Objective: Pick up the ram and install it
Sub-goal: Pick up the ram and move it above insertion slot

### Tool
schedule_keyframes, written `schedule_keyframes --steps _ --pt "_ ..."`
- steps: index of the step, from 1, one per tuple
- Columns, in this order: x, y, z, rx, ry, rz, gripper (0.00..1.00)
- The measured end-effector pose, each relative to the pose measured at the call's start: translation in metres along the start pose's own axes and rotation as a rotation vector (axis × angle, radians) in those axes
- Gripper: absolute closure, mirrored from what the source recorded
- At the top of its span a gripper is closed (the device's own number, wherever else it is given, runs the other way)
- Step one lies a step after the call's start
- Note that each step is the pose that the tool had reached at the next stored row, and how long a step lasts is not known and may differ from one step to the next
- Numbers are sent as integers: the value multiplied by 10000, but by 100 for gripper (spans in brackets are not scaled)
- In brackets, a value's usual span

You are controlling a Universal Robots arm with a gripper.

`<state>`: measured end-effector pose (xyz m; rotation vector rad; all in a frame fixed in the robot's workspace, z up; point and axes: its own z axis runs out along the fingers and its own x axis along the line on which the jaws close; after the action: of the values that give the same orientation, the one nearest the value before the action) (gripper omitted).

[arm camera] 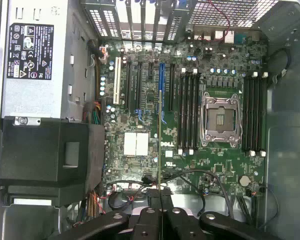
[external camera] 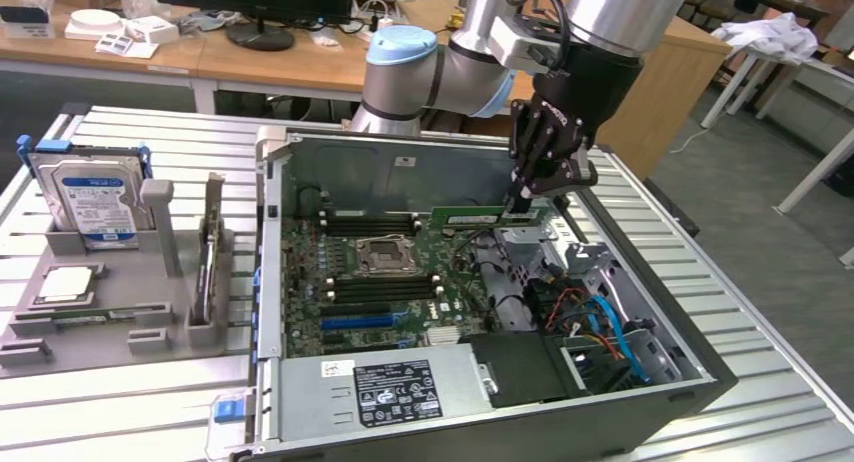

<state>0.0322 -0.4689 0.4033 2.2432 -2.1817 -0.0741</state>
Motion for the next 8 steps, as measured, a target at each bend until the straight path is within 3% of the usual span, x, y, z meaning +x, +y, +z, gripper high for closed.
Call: schedule_keyframes --steps 8 --pt "0 0 0 0 0 1 89"
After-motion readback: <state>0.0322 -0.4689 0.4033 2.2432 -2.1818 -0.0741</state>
